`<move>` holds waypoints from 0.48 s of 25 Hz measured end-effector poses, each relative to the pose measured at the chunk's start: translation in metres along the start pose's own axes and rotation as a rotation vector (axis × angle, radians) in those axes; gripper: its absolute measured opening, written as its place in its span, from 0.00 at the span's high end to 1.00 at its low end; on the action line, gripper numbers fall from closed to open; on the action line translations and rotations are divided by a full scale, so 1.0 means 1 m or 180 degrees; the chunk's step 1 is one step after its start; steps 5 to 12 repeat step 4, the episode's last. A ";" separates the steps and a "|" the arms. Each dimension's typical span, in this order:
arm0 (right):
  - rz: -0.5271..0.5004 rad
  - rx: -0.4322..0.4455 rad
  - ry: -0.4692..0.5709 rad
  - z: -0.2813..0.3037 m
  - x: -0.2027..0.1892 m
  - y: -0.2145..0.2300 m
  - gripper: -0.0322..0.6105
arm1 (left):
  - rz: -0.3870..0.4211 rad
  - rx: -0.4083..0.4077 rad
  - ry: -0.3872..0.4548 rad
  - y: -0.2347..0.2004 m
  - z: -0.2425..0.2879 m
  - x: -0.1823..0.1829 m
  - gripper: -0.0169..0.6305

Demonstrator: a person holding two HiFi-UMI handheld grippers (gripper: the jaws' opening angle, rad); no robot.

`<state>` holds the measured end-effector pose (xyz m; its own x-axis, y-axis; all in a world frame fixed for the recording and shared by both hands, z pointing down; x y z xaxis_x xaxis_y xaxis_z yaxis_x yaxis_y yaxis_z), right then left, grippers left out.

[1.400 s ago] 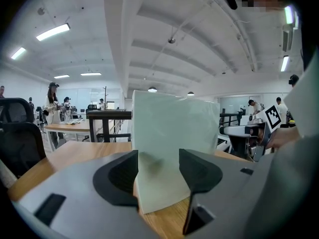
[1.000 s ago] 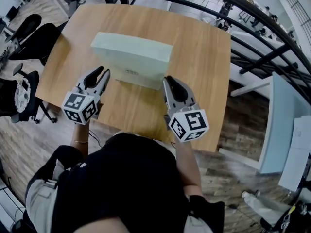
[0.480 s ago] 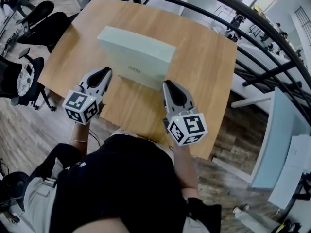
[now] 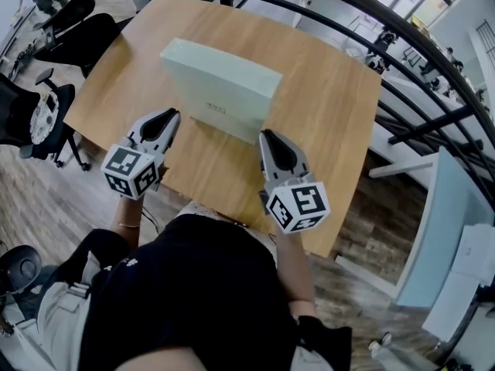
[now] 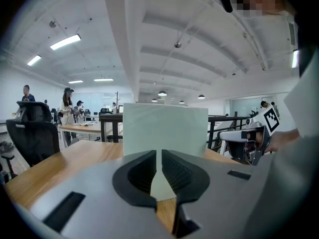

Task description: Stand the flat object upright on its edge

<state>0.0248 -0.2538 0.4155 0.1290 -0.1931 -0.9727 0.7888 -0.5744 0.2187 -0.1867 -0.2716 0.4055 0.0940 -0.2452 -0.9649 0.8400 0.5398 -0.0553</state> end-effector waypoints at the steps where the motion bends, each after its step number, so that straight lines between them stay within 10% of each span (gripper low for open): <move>1: 0.0005 0.0002 -0.0001 0.000 0.000 0.000 0.89 | -0.0003 0.0001 -0.0001 0.000 0.000 0.000 0.90; 12: 0.0027 0.0002 -0.0005 -0.001 0.000 0.002 0.89 | -0.0012 0.0002 -0.0004 0.001 0.002 -0.001 0.90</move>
Point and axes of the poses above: the fingertips, and each gripper's own axes: z forward along the fingers, y to its right, x out of its top, the point moved 2 cm from there along -z, backward along the fingers, and after that the axes turned 3 degrees about -x, right-handed, at the moved point
